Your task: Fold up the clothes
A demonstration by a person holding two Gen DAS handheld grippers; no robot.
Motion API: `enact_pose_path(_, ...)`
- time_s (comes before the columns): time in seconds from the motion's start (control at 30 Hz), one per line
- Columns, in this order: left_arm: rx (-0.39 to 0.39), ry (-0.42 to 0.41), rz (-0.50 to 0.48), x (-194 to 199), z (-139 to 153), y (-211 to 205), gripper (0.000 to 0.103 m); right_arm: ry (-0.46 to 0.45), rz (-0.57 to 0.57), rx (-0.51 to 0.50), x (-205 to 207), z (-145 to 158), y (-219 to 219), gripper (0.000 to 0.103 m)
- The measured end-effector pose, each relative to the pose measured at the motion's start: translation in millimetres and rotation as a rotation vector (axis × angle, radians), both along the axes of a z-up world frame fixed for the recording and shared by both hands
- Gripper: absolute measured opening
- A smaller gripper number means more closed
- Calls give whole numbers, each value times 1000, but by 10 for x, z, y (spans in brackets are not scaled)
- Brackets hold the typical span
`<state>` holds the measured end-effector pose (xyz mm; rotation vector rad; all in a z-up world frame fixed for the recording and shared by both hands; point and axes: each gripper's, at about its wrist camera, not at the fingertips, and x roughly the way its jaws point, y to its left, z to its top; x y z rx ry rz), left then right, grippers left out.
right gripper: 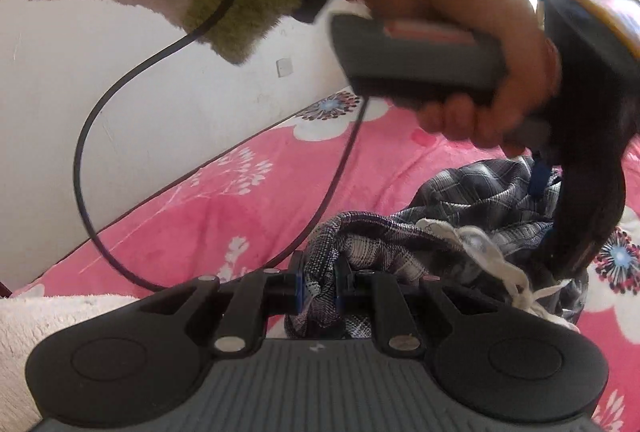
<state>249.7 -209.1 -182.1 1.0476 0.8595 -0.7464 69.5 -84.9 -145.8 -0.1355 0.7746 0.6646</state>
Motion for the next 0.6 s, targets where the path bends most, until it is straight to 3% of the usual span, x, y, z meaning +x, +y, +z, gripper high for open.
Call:
enact_pose_path(0.13,69,-103,-65,-85,-84,-77,50,6,-25,0,-43,17,-75,16)
enact_pose_path(0.2,37,-105,-39,-10,-50,-60,38,29,-58,18,-27,5,-156,16)
enact_pose_path(0.3,-79,-120,80,137,150,67,20,65,-122,51,-3,9,-322,16)
enact_pose_path(0.47,-337,-211,284,314,741,409,18,116,-282,153,-28,142,-799,16)
enact_pose_path(0.6,-536,-327,416,320,1284,715,18,60,-381,185,-91,432,-1096,15)
